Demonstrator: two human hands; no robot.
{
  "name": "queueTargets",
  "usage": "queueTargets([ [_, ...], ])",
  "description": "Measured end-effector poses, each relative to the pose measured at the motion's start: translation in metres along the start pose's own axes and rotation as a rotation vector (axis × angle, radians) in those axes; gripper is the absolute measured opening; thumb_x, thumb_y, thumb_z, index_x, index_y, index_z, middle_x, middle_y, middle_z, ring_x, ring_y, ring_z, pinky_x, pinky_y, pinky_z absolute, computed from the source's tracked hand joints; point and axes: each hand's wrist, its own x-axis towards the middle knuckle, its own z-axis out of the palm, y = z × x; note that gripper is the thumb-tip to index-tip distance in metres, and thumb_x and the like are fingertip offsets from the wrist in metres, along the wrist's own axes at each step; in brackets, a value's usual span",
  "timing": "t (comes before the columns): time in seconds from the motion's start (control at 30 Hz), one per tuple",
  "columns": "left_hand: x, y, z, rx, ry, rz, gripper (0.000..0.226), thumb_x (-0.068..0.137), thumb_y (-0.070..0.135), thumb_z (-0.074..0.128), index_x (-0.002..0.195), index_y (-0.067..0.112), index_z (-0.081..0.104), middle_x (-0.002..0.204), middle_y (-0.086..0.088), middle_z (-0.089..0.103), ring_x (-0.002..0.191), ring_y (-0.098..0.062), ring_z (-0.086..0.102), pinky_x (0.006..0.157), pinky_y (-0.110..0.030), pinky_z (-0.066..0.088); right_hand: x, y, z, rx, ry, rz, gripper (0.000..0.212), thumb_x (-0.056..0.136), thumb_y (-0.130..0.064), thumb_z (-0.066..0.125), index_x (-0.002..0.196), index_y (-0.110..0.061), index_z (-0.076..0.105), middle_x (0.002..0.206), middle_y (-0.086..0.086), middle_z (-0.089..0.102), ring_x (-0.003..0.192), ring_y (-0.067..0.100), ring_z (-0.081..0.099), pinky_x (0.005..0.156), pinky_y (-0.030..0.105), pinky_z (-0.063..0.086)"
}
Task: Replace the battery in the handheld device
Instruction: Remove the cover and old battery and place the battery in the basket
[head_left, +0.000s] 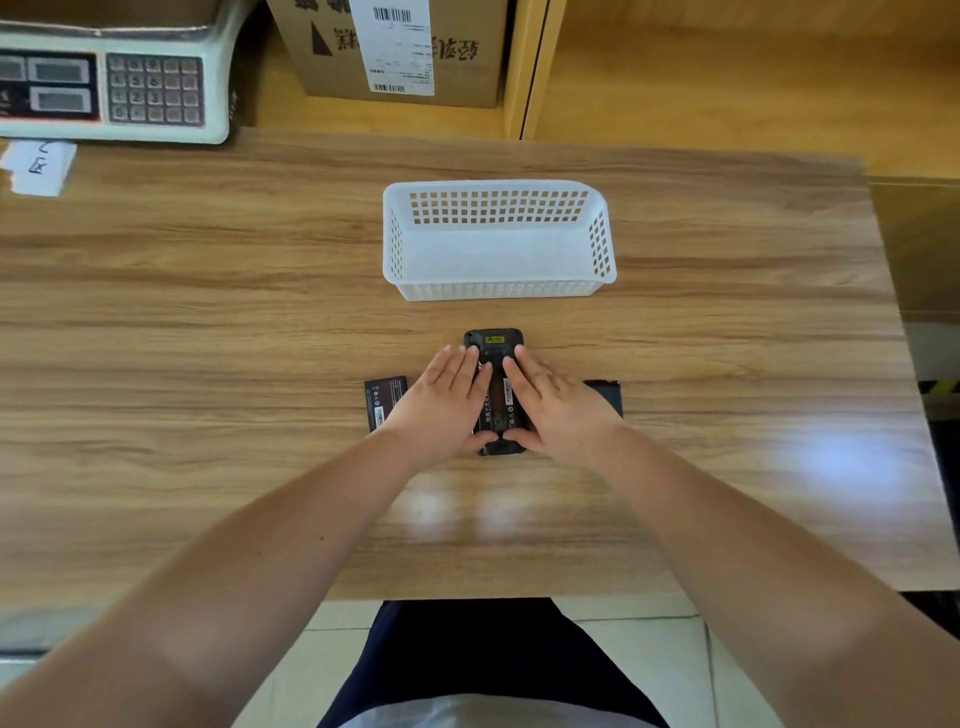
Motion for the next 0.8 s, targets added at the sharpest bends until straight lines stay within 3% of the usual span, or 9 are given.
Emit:
queueTargets([
  [0.1, -0.001, -0.002, -0.002, 0.015, -0.004, 0.004, 0.085, 0.097, 0.061, 0.018, 0.152, -0.002, 0.003, 0.159, -0.03, 0.004, 0.149, -0.039, 0.005, 0.122, -0.046, -0.005, -0.002, 0.0, -0.003, -0.041, 0.036, -0.015, 0.089, 0.087, -0.06, 0.025, 0.15, -0.001, 0.004, 0.158, 0.025, 0.007, 0.144, 0.037, 0.023, 0.118, 0.042, 0.019],
  [0.17, -0.002, -0.007, -0.004, -0.092, 0.079, 0.005, 0.083, 0.094, 0.06, 0.019, 0.149, -0.002, 0.027, 0.154, -0.029, 0.026, 0.145, -0.038, 0.026, 0.122, -0.045, 0.012, -0.005, 0.001, -0.008, -0.032, 0.052, -0.008, 0.083, 0.092, -0.057, 0.026, 0.151, -0.004, 0.001, 0.159, 0.02, 0.009, 0.146, 0.032, 0.019, 0.118, 0.038, 0.018],
  [0.23, -0.004, -0.011, -0.006, -0.249, 0.188, 0.015, 0.076, 0.088, 0.057, 0.029, 0.129, -0.001, 0.059, 0.133, -0.025, 0.059, 0.126, -0.037, 0.055, 0.108, -0.047, 0.039, -0.006, -0.001, -0.012, -0.009, 0.123, 0.003, 0.079, 0.093, -0.057, 0.023, 0.151, -0.005, 0.01, 0.155, 0.018, 0.028, 0.139, 0.031, 0.036, 0.11, 0.041, 0.032],
  [0.33, -0.013, -0.007, -0.013, -0.53, 0.344, -0.139, 0.063, 0.088, 0.057, 0.04, 0.122, 0.01, 0.063, 0.123, -0.01, 0.065, 0.114, -0.032, 0.062, 0.093, -0.045, 0.049, -0.013, -0.01, -0.02, 0.117, 0.269, 0.096, 0.072, 0.091, -0.055, 0.032, 0.146, -0.009, 0.031, 0.133, 0.011, 0.058, 0.114, 0.031, 0.058, 0.092, 0.042, 0.046],
  [0.43, -0.029, 0.008, -0.021, -0.993, 0.295, -0.459, 0.049, 0.088, 0.052, 0.057, 0.128, 0.026, 0.05, 0.115, 0.005, 0.059, 0.104, -0.015, 0.057, 0.085, -0.035, 0.051, -0.021, -0.027, -0.025, 0.602, 0.28, 0.437, 0.061, 0.087, -0.052, 0.055, 0.136, -0.019, 0.04, 0.106, 0.001, 0.064, 0.095, 0.02, 0.061, 0.078, 0.035, 0.051],
  [0.53, -0.032, 0.029, -0.025, -1.446, 0.324, -0.696, 0.04, 0.086, 0.035, 0.071, 0.121, 0.027, 0.055, 0.095, 0.012, 0.067, 0.087, -0.002, 0.063, 0.075, -0.022, 0.051, -0.018, -0.049, -0.017, 1.299, 0.302, 0.738, 0.052, 0.085, -0.031, 0.069, 0.128, -0.009, 0.048, 0.095, 0.004, 0.069, 0.074, 0.012, 0.069, 0.061, 0.026, 0.057],
  [0.63, -0.025, 0.043, -0.02, -1.884, 0.279, -0.975, 0.043, 0.084, 0.012, 0.073, 0.125, 0.018, 0.061, 0.098, 0.003, 0.073, 0.089, -0.012, 0.071, 0.076, -0.025, 0.056, -0.017, -0.065, -0.01, 1.869, 0.359, 0.894, 0.032, 0.087, -0.004, 0.066, 0.116, 0.002, 0.055, 0.097, 0.019, 0.071, 0.077, 0.025, 0.073, 0.064, 0.03, 0.06],
  [0.7, -0.022, 0.044, -0.023, -2.186, 0.261, -1.116, 0.041, 0.083, 0.001, 0.073, 0.12, 0.014, 0.063, 0.102, -0.006, 0.073, 0.09, -0.019, 0.073, 0.08, -0.029, 0.058, -0.018, -0.068, -0.014, 2.044, 0.383, 0.936, 0.017, 0.088, 0.0, 0.063, 0.104, 0.0, 0.059, 0.098, 0.022, 0.071, 0.082, 0.029, 0.072, 0.071, 0.034, 0.06],
  [0.8, -0.021, 0.04, -0.025, -2.341, 0.196, -1.135, 0.035, 0.084, -0.004, 0.069, 0.115, 0.011, 0.066, 0.104, -0.014, 0.074, 0.085, -0.022, 0.074, 0.083, -0.033, 0.059, -0.02, -0.068, -0.016, 2.087, 0.418, 0.982, 0.019, 0.089, -0.002, 0.063, 0.107, 0.001, 0.057, 0.1, 0.023, 0.07, 0.082, 0.029, 0.072, 0.075, 0.036, 0.06],
])
